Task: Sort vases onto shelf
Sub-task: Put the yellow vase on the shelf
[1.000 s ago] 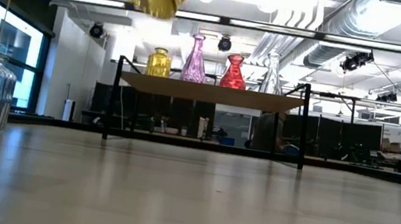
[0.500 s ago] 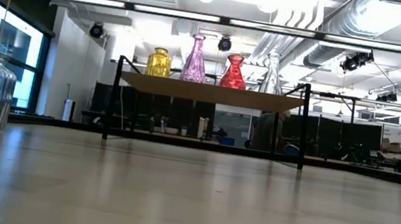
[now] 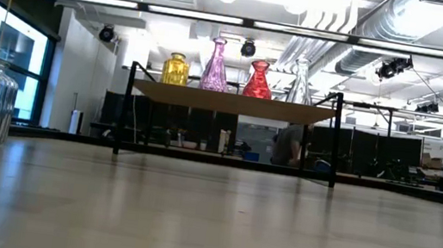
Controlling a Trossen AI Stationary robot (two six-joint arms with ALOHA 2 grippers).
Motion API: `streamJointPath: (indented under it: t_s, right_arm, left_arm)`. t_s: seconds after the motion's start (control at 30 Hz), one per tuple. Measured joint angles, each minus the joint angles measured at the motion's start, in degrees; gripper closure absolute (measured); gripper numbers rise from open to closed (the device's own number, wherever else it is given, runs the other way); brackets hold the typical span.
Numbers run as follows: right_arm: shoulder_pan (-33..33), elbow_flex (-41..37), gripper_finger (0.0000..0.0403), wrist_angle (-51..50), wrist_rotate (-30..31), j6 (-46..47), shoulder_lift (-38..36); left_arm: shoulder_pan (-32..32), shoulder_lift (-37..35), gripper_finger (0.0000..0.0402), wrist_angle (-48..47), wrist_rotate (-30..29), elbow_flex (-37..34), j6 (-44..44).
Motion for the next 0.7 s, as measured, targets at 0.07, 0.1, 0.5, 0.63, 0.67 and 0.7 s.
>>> streamJointPath:
  t_s: [0.07,0.1,0.5,0.63,0.67,0.7]
  right_arm:
    - [-0.03,-0.02,0.0403,0.63,0.05,-0.37,-0.13]
    - [-0.04,-0.03,0.0403,0.90,0.02,-0.66,-0.27]
    - [1.09,-0.09,0.0403,2.51,-0.73,-1.22,-0.54]
    - [1.10,-0.09,0.0403,3.14,0.29,-2.00,-0.54]
    - [1.09,-0.09,0.0403,3.52,0.37,-2.55,-0.54]
    - [1.09,-0.09,0.0403,4.02,0.66,-2.92,-0.54]
  left_arm:
    - [0.00,0.09,0.0206,-0.10,-0.08,0.00,0.00]
    - [0.00,0.12,0.0206,-0.12,-0.19,0.00,-0.01]
    - [1.16,0.19,0.0206,0.13,-1.32,0.00,-0.53]
    - [1.51,0.22,0.0206,0.15,-1.09,0.00,-0.52]
    - [1.50,0.35,0.0206,0.21,-1.04,0.00,-0.52]
    - [1.49,0.43,0.0206,0.25,-0.98,0.00,-0.52]
